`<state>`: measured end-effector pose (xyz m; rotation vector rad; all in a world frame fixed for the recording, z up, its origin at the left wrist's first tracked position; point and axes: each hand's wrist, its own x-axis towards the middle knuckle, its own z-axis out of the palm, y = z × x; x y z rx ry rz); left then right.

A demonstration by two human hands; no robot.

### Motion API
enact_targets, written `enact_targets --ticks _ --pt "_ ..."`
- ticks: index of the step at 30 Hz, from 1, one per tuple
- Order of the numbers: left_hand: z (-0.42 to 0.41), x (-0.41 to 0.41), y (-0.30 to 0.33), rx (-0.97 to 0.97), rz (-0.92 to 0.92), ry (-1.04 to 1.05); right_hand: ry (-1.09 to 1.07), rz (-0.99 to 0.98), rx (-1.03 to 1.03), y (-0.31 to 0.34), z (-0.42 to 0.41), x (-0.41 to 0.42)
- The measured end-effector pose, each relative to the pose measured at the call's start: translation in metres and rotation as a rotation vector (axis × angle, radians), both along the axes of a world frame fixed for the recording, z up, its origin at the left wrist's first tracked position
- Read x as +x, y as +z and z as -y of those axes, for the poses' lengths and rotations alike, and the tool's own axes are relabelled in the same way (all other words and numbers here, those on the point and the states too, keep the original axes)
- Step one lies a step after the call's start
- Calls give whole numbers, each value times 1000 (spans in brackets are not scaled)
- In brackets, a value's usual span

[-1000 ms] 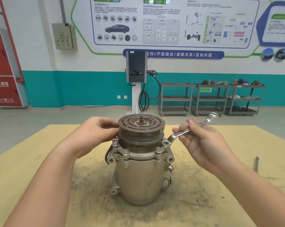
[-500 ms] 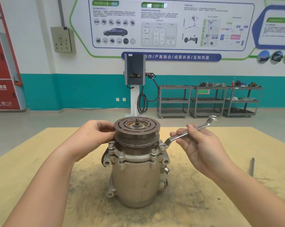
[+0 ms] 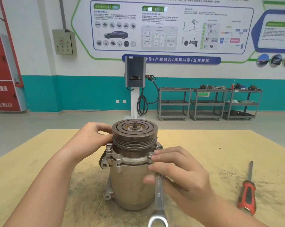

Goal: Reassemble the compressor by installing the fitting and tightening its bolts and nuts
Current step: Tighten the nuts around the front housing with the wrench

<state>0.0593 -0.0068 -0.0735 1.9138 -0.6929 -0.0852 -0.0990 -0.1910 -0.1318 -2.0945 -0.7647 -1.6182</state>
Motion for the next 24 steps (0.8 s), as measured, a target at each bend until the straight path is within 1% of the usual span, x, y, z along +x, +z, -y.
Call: enact_targets --ticks 1,3,7,9,11,13,16,19,22,24 --pt "1 0 0 -14 5 13 8 -19 37 4 -3 -2" --pt "1 -1 -1 -26 3 3 76 -65 202 13 -4 -8" --pt "-3 0 2 -1 -22 -69 304 -162 647 36 6 -14" --pt "-3 -1 1 13 -31 -92 413 -267 905 43 14 -11" --pt "-1 -2 1 24 -8 -59 519 -370 1128 43 21 -7" --pt "1 -1 0 12 27 17 592 -434 1282 42 25 -2" --pt "1 0 0 -2 67 77 683 -540 1425 44 30 3" --pt "-3 -1 2 3 43 14 771 -656 1530 45 34 5" --pt "-6 -3 3 13 -13 -86 810 -697 1551 42 35 7" --pt "-4 -3 3 3 -11 -74 817 -702 1564 41 37 10"
